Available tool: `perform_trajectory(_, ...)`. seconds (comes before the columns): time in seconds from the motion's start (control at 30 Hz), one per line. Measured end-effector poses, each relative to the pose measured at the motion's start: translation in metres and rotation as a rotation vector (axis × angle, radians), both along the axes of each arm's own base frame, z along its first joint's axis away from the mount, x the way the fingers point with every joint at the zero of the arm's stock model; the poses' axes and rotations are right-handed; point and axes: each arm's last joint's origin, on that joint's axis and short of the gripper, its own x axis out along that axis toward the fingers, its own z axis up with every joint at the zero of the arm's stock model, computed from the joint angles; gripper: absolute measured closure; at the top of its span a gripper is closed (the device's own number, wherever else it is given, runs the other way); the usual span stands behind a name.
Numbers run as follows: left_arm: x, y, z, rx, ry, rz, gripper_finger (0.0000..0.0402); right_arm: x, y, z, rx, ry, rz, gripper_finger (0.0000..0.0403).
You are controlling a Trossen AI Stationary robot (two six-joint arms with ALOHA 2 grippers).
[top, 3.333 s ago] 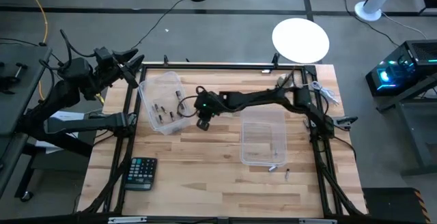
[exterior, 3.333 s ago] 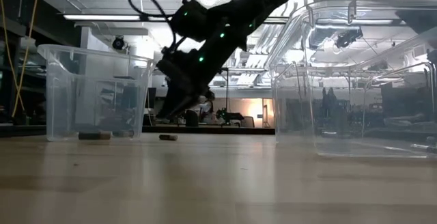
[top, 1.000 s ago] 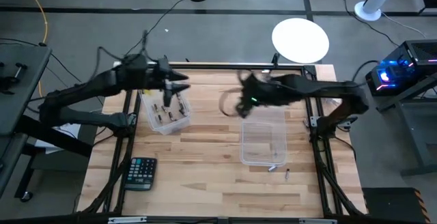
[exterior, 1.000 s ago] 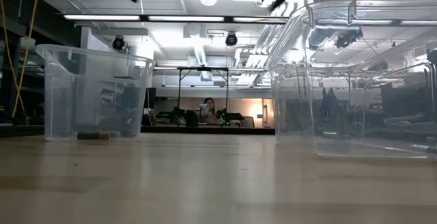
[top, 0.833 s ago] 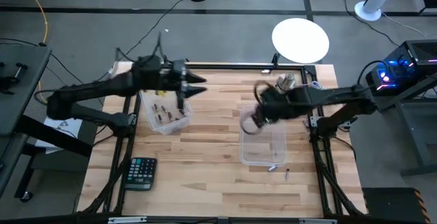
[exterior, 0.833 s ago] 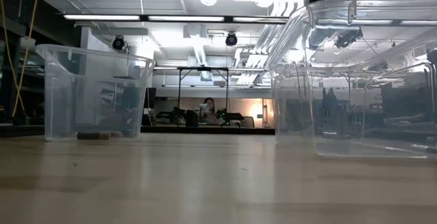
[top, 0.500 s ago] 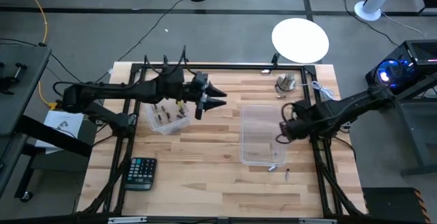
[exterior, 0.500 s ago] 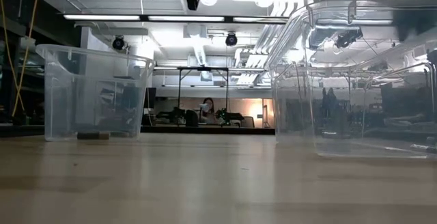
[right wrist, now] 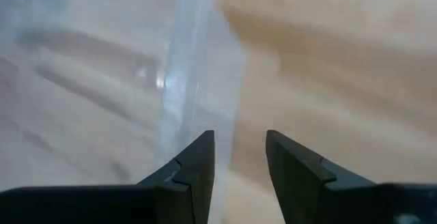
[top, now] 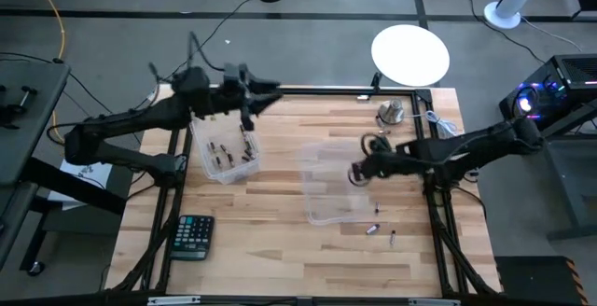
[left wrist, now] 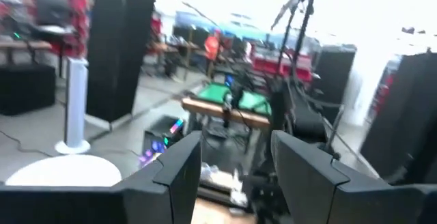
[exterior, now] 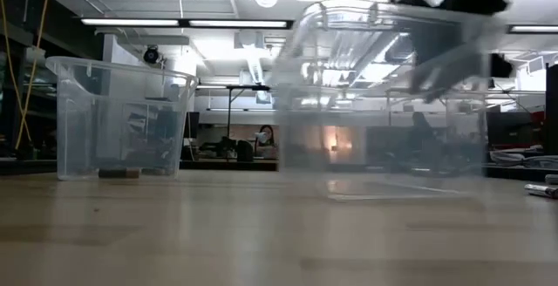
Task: Sort batteries
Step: Put the silver battery into the right transparent bin
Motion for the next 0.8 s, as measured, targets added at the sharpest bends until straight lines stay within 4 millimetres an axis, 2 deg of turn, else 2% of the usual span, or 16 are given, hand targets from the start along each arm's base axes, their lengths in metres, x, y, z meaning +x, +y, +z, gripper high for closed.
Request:
perform_trajectory(0.13,-0.020,0.003,0.011,0.012,-0.031,0.042,0.0233,0.013,-0.040,0.021,-0.139,-0.013,-0.032,0.0277)
perform_trajectory(0.23,-0.032,0.003,0.015,0.008,-0.025,0.058,0.0233,0.012,-0.083,0.036,-0.240,0.028,-0.098,0.0277)
perform_trajectory(0.3,-0.039,0.001,0.016,0.000,-0.018,0.065,0.0233,0.009,-0.115,0.036,-0.260,0.082,-0.114,0.0277)
perform_trajectory(0.43,-0.049,-0.003,0.017,-0.013,0.016,0.064,0.0233,0.002,-0.171,0.019,-0.197,0.183,-0.099,0.0277)
perform_trajectory(0.53,-0.055,-0.005,0.016,-0.022,0.039,0.064,0.0233,-0.005,-0.205,0.000,-0.122,0.242,-0.187,0.0277)
perform_trajectory(0.67,-0.059,-0.007,0.015,-0.021,0.064,0.063,0.0233,-0.011,-0.242,-0.019,-0.020,0.237,-0.355,0.0277)
perform_trajectory(0.8,-0.060,-0.007,0.014,0.006,0.082,0.067,0.0233,-0.004,-0.270,-0.026,0.000,0.209,-0.376,0.0277)
